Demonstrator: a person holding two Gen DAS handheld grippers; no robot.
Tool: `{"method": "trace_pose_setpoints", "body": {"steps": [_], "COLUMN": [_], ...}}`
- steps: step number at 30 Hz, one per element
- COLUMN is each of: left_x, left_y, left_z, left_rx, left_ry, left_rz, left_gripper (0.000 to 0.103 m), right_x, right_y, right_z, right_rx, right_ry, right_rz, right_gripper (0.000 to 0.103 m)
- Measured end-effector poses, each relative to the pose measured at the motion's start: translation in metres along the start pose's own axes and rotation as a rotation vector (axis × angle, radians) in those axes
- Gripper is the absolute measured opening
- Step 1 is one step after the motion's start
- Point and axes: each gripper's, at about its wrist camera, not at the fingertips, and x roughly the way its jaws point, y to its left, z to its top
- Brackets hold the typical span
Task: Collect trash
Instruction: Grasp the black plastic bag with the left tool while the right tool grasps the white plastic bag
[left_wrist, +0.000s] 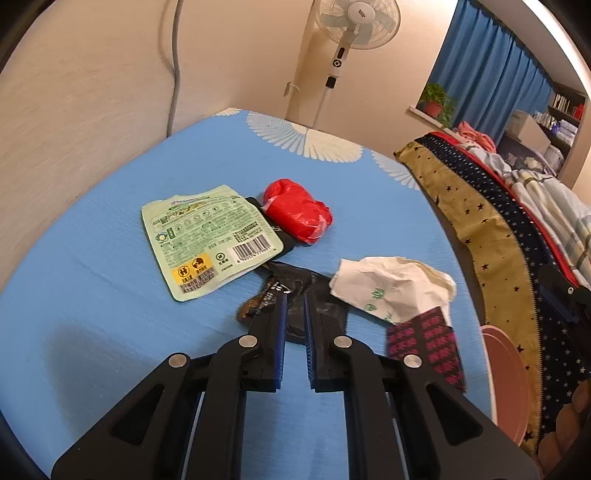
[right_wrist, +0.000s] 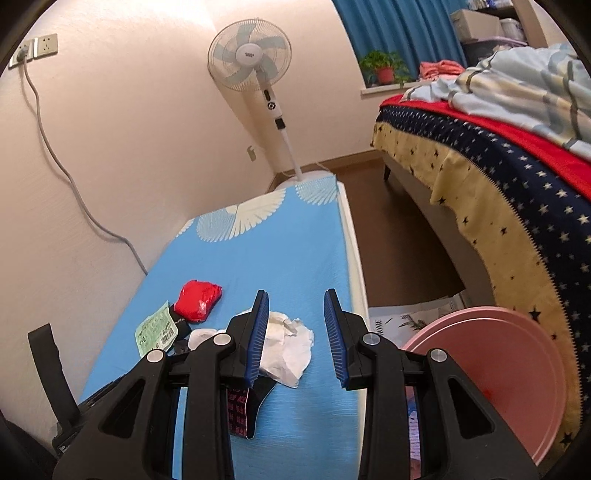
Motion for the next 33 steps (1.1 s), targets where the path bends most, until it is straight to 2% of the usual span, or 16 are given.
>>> {"method": "trace_pose_setpoints", "body": {"steps": [3,5,7,13,15,18,33], "left_x": [0.006,0.011,0.015,0.024,0.027,0.031,0.041], "left_y": [0.004,0.005,0.008,0.011,0.012,0.011,0.007], "left_z": [0.001,0.002,0.002,0.006,0.007,0.008,0.010], "left_rx": [-0.005,-0.009,-0.012,-0.011,-0.014,-0.009,-0.005], "left_ry": [0.011,0.021,0.026,0.044,0.053,0.067,0.095], "left_rz": [0.013,0.020,0.031,0.039,0.036,0.031,0.044], "left_gripper": [0.011,0.024,0.031,0.033,0.033,0.033,0.038], "right_x": [0.011,0.019,0.027,0.057,0.066,0.076,0.104], "right_y": [0.001,0.002,0.004,0.007,0.006,0.009,0.005], "right_z": [-0.003,-0.004,-0.006,-0.011,-0.013,-0.014,-0.020], "right_rx": [0.003,0.007,0.002,-0.001,0.012,-0.001,-0.010], "right_ry": [0.019,0.035,0.048,0.096,0.118,0.135,0.187], "right_rz": [0.007,0.019,0.024,0.033,0.040,0.048,0.040], "right_gripper": [0.032,0.032,0.032,0.033,0.040,0.044,0.045]}}
